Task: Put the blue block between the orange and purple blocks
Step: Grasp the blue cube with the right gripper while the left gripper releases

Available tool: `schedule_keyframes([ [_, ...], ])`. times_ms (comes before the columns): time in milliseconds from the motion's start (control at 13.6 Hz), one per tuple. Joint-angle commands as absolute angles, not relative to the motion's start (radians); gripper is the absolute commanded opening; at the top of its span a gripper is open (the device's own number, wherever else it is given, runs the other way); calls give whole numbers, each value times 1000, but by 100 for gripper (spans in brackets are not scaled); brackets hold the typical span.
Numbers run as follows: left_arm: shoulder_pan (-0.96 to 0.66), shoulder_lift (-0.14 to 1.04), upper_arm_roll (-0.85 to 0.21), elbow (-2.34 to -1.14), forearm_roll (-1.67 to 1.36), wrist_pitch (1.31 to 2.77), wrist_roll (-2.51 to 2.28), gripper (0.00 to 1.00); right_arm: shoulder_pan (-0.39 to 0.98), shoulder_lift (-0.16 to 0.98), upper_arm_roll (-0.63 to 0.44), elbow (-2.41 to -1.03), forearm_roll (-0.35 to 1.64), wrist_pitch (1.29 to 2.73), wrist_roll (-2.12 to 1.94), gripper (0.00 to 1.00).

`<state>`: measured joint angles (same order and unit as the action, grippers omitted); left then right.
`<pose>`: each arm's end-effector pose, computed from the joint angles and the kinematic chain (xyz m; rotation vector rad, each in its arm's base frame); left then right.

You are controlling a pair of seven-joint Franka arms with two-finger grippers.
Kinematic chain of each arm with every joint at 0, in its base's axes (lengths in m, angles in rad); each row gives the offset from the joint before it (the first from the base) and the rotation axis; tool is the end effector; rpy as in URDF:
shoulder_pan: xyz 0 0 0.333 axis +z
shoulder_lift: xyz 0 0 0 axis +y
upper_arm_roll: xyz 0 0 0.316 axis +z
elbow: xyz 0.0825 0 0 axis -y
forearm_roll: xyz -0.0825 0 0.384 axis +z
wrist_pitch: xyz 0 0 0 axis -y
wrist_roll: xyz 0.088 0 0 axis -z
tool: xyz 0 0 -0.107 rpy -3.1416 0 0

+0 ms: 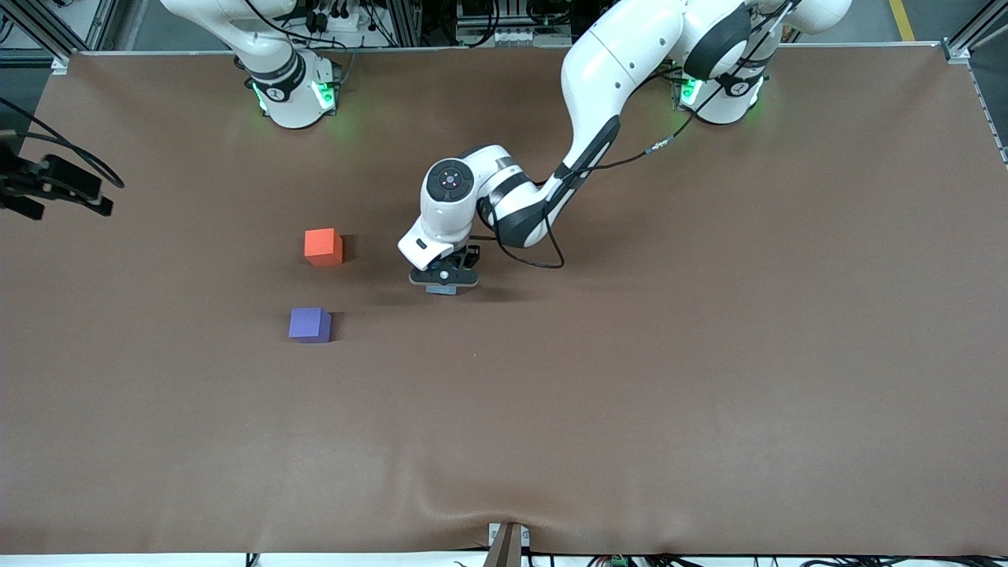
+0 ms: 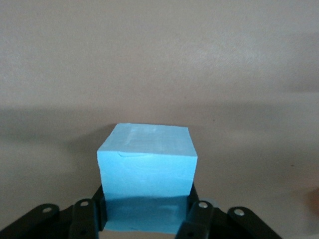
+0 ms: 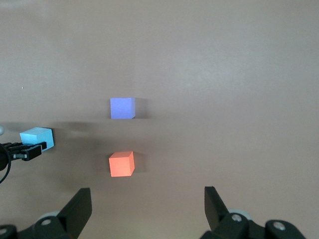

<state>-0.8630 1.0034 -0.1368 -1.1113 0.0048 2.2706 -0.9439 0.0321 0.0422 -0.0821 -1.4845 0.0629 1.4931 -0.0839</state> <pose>0.4550 -0.6413 0.2172 2.9467 0.0199 0.0069 0.5598 -0.0198 0.6350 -3.0793 -0.0581 0.0453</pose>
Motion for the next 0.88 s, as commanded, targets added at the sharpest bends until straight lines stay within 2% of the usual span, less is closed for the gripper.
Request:
schedule_keyframes([
  [0, -871, 974, -114, -1089, -2, 2246, -962, 100, 83, 92, -84, -1471, 77, 1503, -67, 100],
  [294, -836, 728, -61, -1098, 0, 1857, -954, 100, 201, 201, -84, -1471, 98, 1629, -64, 100],
  [441, -746, 603, -57, -1109, 2, 1690, -947, 100, 230, 265, -84, -1471, 152, 1663, -64, 100],
  [588, -643, 513, -57, -1109, 2, 1574, -899, 100, 244, 314, -84, -1471, 227, 1663, -64, 100],
  [808, -470, 408, -57, -1120, 29, 1427, -582, 100, 293, 412, -86, -1471, 290, 1701, -66, 100],
])
